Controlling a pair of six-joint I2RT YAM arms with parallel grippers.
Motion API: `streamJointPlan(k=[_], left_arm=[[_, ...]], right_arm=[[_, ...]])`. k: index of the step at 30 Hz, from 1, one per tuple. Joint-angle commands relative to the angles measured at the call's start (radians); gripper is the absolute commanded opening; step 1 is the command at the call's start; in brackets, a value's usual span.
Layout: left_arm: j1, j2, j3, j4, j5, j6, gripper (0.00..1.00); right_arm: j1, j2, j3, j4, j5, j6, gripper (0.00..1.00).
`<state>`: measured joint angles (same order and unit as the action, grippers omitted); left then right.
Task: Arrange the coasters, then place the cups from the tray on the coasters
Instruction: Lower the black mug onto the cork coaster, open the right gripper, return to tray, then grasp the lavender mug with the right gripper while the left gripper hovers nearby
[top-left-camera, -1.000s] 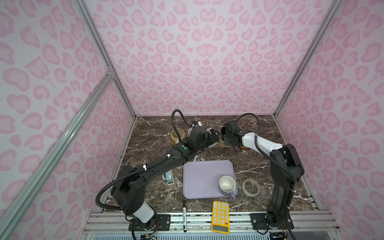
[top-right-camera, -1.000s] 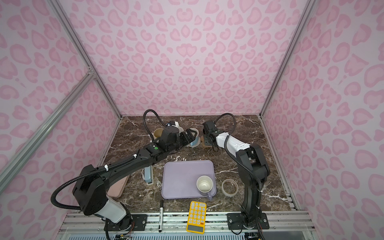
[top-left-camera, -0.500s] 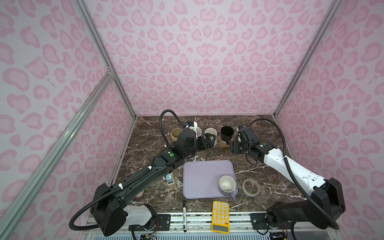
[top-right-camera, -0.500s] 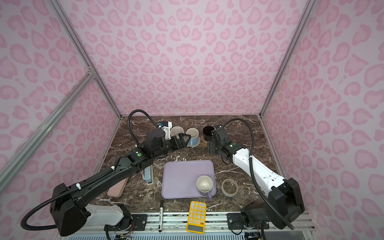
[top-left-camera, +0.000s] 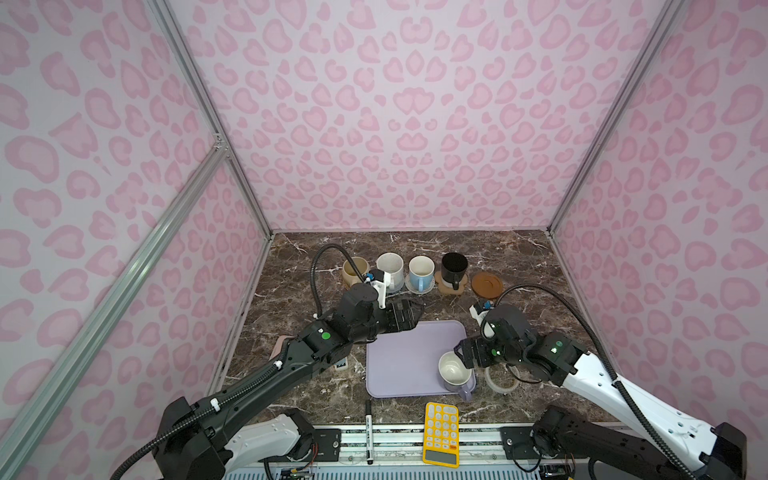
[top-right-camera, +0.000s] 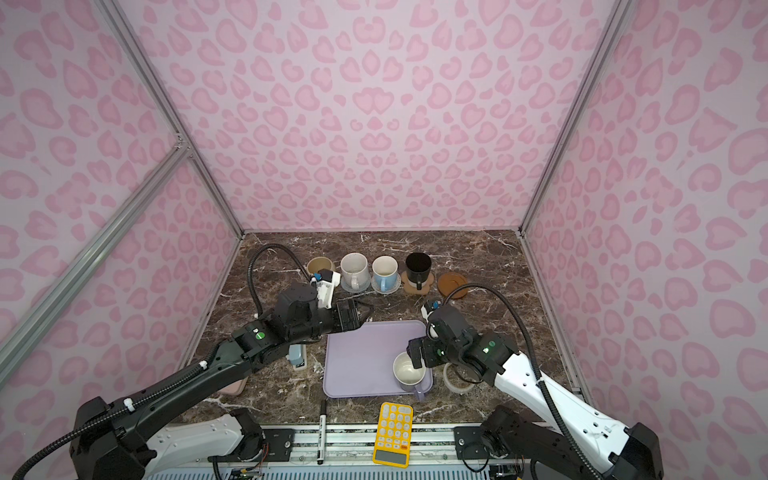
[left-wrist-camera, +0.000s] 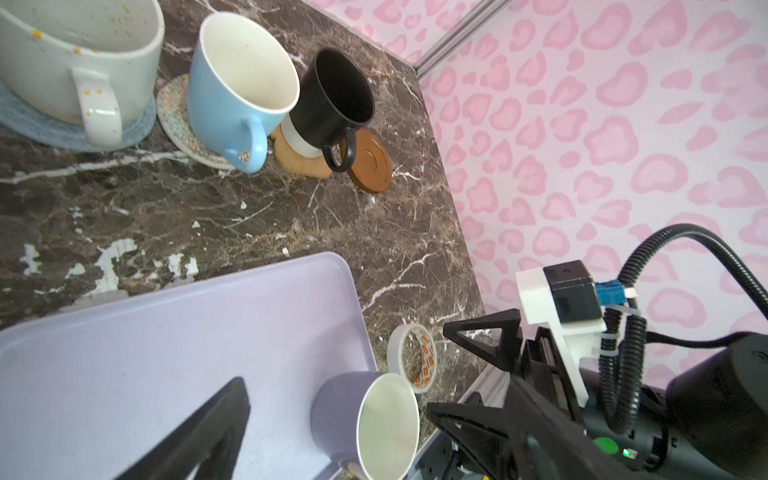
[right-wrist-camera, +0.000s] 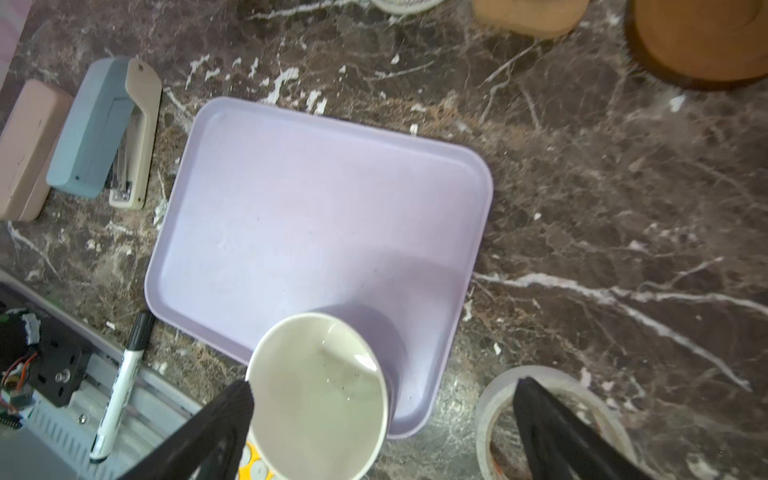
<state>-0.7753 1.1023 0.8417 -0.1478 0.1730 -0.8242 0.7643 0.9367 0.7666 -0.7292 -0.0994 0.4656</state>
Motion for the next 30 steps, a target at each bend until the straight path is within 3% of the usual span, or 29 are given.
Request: streamJointPlan(k=[1, 5, 14, 21, 30], left_arm=[[-0.012, -0.038, -0.057, 0.040, 0.014, -0.039, 0.97], [-0.041, -0.070, -0.116, 0.066, 0.022, -0.066, 0.97], [-0.105, -0.109, -0.215, 0.116, -0.043, -0.136, 0.97], [-0.112, -0.125, -0.222, 0.086, -0.098, -0.161, 0.97], [-0.122, -0.086, -0.232, 0.116, -0.126, -0.194, 0.97]], right_arm=[[0.073, -0.017, -0.017, -0.059, 0.034, 0.071, 1.00], [0.159, -0.042, -0.056, -0.067, 0.105, 0.128, 0.99], [0.343, -0.041, -0.151, 0.016, 0.297, 0.205, 0.79], [0.420, 0.094, -0.151, 0.064, 0.342, 0.217, 0.68], [0.421, 0.189, -0.144, 0.143, 0.388, 0.266, 0.53]])
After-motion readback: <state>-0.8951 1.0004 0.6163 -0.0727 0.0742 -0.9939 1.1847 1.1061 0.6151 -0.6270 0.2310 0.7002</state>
